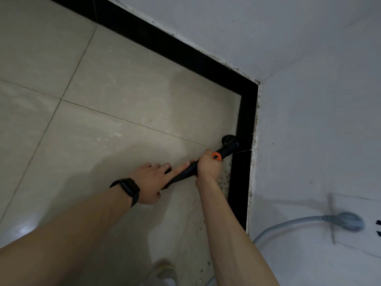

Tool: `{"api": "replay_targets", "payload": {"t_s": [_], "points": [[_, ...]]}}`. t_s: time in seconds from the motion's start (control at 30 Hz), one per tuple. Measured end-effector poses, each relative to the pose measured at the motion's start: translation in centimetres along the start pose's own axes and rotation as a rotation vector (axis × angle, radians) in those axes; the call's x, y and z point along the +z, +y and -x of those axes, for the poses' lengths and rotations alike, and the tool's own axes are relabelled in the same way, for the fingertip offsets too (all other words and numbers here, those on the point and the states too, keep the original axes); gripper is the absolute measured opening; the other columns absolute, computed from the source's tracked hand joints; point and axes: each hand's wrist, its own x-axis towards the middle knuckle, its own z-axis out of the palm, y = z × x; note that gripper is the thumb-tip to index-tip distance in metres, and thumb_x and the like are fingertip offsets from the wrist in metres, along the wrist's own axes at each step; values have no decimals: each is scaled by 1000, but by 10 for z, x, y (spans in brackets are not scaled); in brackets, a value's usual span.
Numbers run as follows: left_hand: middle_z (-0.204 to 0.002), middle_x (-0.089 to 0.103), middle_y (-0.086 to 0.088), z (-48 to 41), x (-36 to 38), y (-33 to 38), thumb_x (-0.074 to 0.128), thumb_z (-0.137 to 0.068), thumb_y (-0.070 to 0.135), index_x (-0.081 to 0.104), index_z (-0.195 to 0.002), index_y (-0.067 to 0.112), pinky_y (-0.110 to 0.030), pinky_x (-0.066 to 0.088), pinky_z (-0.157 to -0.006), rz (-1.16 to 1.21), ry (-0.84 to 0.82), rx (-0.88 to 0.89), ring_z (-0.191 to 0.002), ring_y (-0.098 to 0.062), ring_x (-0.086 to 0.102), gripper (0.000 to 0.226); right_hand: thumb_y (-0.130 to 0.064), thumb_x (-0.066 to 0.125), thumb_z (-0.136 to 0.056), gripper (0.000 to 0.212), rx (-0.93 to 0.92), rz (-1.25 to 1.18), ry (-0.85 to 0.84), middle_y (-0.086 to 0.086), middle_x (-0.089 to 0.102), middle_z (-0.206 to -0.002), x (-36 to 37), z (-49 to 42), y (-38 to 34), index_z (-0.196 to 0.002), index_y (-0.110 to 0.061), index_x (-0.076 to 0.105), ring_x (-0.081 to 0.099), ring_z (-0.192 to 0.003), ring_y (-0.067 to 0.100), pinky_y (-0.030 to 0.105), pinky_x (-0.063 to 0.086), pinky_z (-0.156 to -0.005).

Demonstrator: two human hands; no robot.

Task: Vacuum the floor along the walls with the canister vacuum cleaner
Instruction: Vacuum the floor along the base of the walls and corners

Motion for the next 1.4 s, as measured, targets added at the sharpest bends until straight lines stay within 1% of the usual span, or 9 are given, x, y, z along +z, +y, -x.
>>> {"api": "replay_targets", "payload": {"t_s": [0.07, 0.23, 0.43, 0.5, 0.63, 0.73, 0.97, 1.07, 1.4], "points": [[-128, 44, -1, -2, -3, -3, 60, -80, 25, -36, -144, 42, -35, 43, -84, 44, -6, -13, -100, -24, 56, 117, -70, 40, -59, 87, -2, 40, 7, 16, 73, -99, 1, 11, -14, -112, -4, 63, 72, -85, 36, 50, 61, -84], [-122, 50, -3, -13, -9, -12, 62, -79, 37, -36, -145, 39, -35, 47, -84, 62, -39, -77, -97, -23, 58, 118, -54, 67, -74, 71, 24, -98, -52, 13, 71, -102, -1, 45, -52, -121, -1, 59, 72, -87, 33, 47, 62, -84], [-115, 54, -4, -26, -16, -19, 67, -77, 42, -25, -151, 36, -31, 45, -68, 124, -109, -202, -89, -25, 59, 118, -11, 67, -95, 12, 151, -449, -221, 8, 62, -72, 5, 46, -71, -101, -5, 58, 63, -55, 24, 40, 60, -60], [-113, 54, -3, -27, -17, -20, 70, -76, 43, -22, -152, 37, -30, 45, -62, 200, -140, -252, -83, -23, 59, 119, -17, 68, -88, 17, 99, -313, -129, 7, 66, -73, 18, 45, -76, -95, -3, 60, 66, -60, 28, 46, 63, -67], [-109, 58, -3, -32, -14, -22, 76, -73, 46, -20, -154, 31, -37, 58, -72, 385, -242, -350, -84, -22, 62, 126, -35, 57, -81, 55, 39, -28, -36, 17, 73, -104, 40, 35, -78, -124, -2, 48, 74, -85, 34, 45, 63, -78], [-113, 58, -5, -32, -11, -20, 77, -72, 48, -18, -154, 28, -38, 59, -75, 400, -282, -362, -88, -23, 63, 127, -36, 55, -87, 59, 40, 74, -14, 19, 72, -111, 43, 31, -73, -131, -3, 37, 72, -93, 33, 44, 62, -85], [-103, 56, -3, -18, -17, -20, 77, -69, 44, 19, -143, 24, -35, 55, -62, 201, -229, -271, -78, -24, 61, 96, -13, 63, -90, 24, 87, -284, -86, 7, 64, -71, 20, 46, -63, -110, -6, 52, 66, -54, 23, 34, 57, -56], [-106, 57, -4, -6, -26, -27, 75, -70, 42, 23, -139, 26, -30, 45, -57, 47, -216, -216, -77, -23, 59, 87, -4, 63, -94, 13, 133, -471, -161, 8, 59, -67, 11, 62, -51, -100, -6, 52, 59, -47, 21, 35, 56, -56], [-111, 57, -1, 52, -33, -51, 72, -72, 41, 25, -137, 30, -31, 50, -69, -40, -209, -219, -88, -22, 61, 81, -15, 71, -94, 43, 166, -494, -320, 8, 66, -72, 13, 117, -18, -129, 3, 54, 72, -57, 22, 33, 59, -56]]}}
